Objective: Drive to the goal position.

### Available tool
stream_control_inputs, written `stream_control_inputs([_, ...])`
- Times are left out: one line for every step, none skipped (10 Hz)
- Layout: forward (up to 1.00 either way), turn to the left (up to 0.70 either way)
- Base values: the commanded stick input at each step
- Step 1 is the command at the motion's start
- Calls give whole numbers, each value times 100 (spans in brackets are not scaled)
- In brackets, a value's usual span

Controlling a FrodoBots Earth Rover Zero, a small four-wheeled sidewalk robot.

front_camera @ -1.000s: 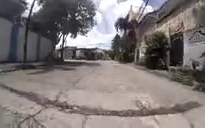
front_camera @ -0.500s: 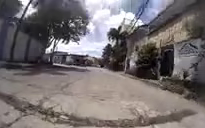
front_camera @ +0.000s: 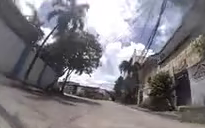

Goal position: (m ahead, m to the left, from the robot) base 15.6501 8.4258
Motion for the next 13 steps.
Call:
stream_control_inputs([70,0])
stream_control_inputs([70,0])
stream_control_inputs([70,-12])
stream_control_inputs([70,-32])
stream_control_inputs([70,-35])
stream_control_inputs([70,-35])
stream_control_inputs([70,-35])
stream_control_inputs([70,-35])
stream_control_inputs([70,-35])
stream_control_inputs([70,-35])
stream_control_inputs([70,-35])
stream_control_inputs([70,-35])
stream_control_inputs([70,-35])
